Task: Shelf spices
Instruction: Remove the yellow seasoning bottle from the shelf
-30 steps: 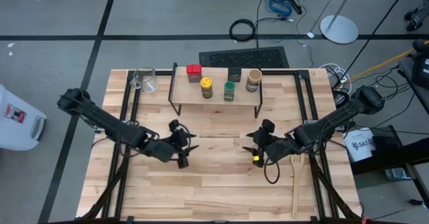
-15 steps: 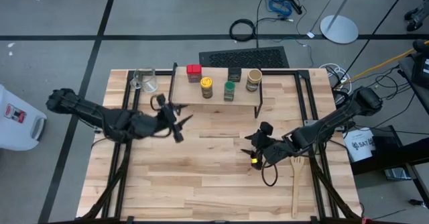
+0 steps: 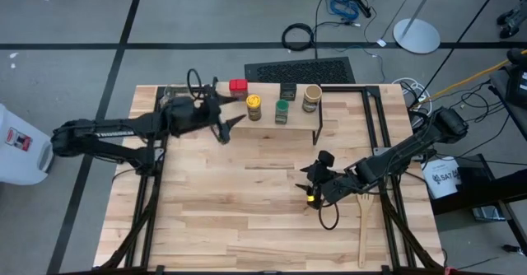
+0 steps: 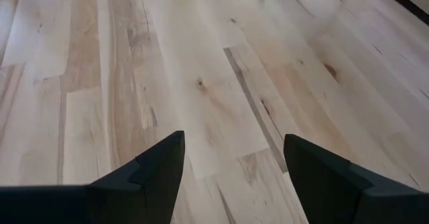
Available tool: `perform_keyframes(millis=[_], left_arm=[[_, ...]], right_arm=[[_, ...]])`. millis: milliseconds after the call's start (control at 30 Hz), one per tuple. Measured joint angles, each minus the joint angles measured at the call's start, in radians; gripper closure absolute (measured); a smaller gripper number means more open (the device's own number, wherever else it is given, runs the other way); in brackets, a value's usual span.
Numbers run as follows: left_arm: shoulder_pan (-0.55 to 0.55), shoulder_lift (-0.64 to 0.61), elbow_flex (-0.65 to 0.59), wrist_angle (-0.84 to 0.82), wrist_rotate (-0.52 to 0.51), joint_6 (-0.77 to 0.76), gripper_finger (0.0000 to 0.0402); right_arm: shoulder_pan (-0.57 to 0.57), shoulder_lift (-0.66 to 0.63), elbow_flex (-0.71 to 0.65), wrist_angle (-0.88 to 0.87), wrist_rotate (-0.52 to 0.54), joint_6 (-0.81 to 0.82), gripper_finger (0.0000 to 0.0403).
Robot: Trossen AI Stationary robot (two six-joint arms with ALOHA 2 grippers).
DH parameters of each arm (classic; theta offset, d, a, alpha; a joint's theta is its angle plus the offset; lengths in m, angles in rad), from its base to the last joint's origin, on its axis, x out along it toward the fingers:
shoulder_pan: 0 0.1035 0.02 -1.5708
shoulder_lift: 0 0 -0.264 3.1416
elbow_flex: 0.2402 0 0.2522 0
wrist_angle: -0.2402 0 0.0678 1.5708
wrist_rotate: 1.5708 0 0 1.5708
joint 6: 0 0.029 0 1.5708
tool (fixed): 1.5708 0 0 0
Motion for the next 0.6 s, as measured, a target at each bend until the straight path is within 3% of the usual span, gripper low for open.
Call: perform_keyframes(millis=[167, 433, 600], left_arm=[[0.073, 0.043, 0.000, 0.007, 0.138, -0.030, 0.0111], [0.116, 0.145, 0.000, 0.099, 0.183, -0.024, 0.0111], [0.137, 0.184, 0.000, 0.153, 0.154, -0.009, 0.0111]], right_arm=[[0.000, 0.000, 0.000, 0.002, 0.000, -0.002, 0.0160], [0.001, 0.000, 0.000, 0.019, -0.001, 0.006, 0.0160], [0.004, 0.000, 0.000, 0.021, -0.002, 0.026, 0.0160]])
